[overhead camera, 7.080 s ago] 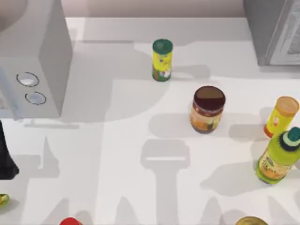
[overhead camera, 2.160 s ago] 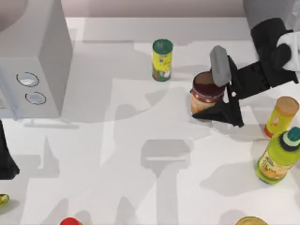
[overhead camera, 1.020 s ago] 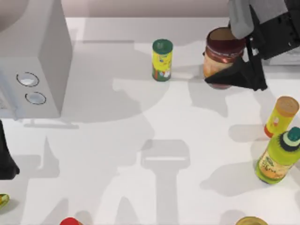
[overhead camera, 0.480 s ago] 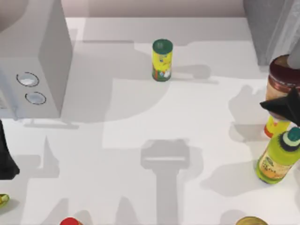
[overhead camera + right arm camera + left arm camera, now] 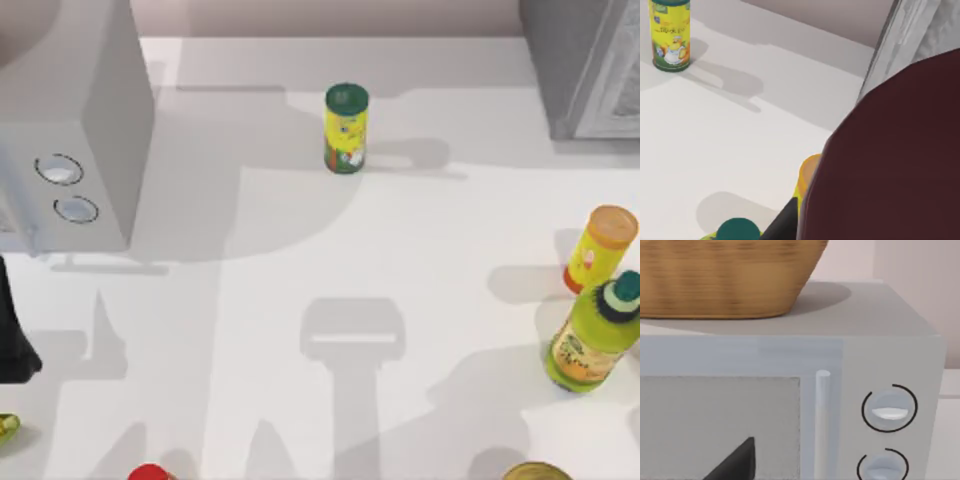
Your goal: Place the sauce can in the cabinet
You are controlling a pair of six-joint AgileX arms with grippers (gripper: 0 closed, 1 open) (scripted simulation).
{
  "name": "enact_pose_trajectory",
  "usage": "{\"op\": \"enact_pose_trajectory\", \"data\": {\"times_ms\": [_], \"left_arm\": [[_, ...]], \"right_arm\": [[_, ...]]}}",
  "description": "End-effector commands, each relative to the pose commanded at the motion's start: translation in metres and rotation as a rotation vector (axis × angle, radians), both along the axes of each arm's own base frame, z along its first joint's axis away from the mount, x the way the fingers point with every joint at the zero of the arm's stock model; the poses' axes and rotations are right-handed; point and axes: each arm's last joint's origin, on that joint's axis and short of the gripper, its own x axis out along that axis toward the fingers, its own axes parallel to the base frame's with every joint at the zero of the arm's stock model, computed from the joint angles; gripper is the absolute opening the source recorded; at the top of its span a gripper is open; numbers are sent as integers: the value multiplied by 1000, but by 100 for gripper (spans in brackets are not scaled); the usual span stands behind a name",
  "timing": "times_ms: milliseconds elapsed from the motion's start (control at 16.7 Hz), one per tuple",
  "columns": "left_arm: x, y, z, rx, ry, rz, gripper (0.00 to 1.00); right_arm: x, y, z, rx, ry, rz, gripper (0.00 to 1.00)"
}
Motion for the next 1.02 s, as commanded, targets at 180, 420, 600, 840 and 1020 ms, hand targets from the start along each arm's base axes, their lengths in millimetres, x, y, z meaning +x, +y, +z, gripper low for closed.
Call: {"op": "enact_pose_trajectory", "data": {"times_ms": [180,420,600,840,1020], "left_arm": [[0,0,0,0,0,0,100],[0,0,0,0,0,0,100],[0,0,0,0,0,0,100],[0,0,0,0,0,0,100],[0,0,0,0,0,0,100]], "right_arm": [[-17,-5,-30,106,-154,-144,0],[-22,-9,-57,233,-282,-253,0],[-23,-10,-61,258,-303,-270,0],[-22,-10,-61,258,-296,-265,0],[-22,-9,-49,247,-255,-273,0]]}}
